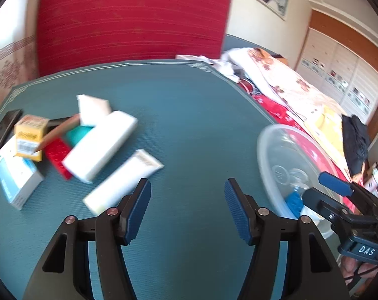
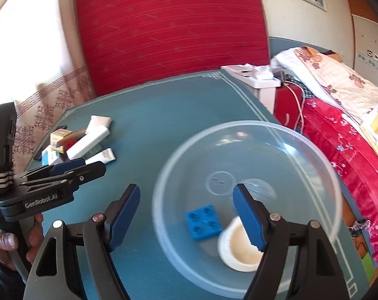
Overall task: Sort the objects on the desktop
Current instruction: 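Release the cup in the bowl and move both tools back to the objects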
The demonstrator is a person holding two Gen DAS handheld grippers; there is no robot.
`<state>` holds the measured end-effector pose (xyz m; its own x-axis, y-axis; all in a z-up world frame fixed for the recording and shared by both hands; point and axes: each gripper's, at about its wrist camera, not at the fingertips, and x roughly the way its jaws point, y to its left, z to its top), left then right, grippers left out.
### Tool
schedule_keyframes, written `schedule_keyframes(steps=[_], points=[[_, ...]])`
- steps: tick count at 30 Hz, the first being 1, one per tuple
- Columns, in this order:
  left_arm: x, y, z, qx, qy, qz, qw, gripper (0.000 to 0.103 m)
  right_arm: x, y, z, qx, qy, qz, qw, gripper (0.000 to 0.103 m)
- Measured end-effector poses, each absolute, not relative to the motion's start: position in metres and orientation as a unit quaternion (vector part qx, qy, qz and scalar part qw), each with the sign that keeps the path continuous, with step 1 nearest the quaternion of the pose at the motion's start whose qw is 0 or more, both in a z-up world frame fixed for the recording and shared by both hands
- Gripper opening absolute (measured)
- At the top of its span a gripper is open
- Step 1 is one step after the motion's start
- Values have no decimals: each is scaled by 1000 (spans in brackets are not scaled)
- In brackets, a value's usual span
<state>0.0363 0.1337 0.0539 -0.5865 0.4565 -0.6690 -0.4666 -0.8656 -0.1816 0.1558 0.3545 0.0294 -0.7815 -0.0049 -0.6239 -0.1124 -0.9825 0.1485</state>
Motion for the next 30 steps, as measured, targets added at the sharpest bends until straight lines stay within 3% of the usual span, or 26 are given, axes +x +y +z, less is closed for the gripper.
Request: schedule_keyframes(steps=[8,18,30], points=[[19,78,47,-377,-23,907,185,65,138,321,25,-338,80,938,-5,81],[-2,20,33,-370,-30,928,15,65,114,274,11,-361,43,930,-51,84],[-12,-3,40,-376,-80,922,37,65,95,257,0,-379,59,920,-78,86]])
